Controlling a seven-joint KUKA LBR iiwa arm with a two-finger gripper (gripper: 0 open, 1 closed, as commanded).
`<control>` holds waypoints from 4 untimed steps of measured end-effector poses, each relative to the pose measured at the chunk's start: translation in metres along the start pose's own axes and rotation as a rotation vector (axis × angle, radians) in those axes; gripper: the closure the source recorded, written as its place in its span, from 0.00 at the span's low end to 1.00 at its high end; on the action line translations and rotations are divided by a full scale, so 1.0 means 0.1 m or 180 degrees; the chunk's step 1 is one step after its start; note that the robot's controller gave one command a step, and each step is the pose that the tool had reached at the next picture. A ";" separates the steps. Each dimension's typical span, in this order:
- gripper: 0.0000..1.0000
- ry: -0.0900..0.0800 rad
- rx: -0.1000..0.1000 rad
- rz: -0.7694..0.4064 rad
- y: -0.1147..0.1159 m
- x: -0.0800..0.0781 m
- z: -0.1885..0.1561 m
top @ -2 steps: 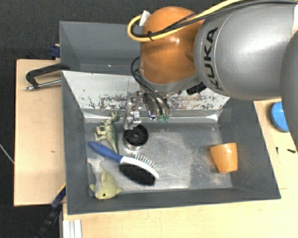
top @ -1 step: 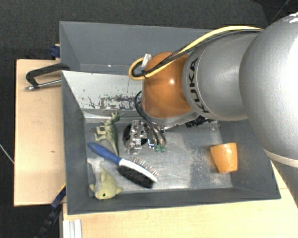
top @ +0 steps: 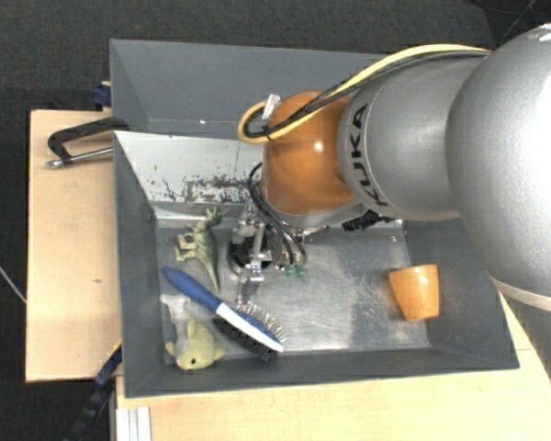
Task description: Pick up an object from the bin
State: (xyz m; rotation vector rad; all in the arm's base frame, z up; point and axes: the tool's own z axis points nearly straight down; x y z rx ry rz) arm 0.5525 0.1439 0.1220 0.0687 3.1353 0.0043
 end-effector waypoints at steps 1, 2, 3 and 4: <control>0.00 -0.0049 -0.0019 0.0076 -0.23 -0.12 0.32; 1.00 -0.0087 -0.0026 0.0087 -0.24 -0.16 0.31; 1.00 -0.0093 -0.0016 -0.0415 -0.25 -0.16 0.31; 1.00 -0.0028 -0.0003 -0.0591 -0.17 -0.16 -0.86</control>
Offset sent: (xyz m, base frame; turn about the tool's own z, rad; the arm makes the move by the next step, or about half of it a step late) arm 0.0083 -0.0363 -0.0520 0.0301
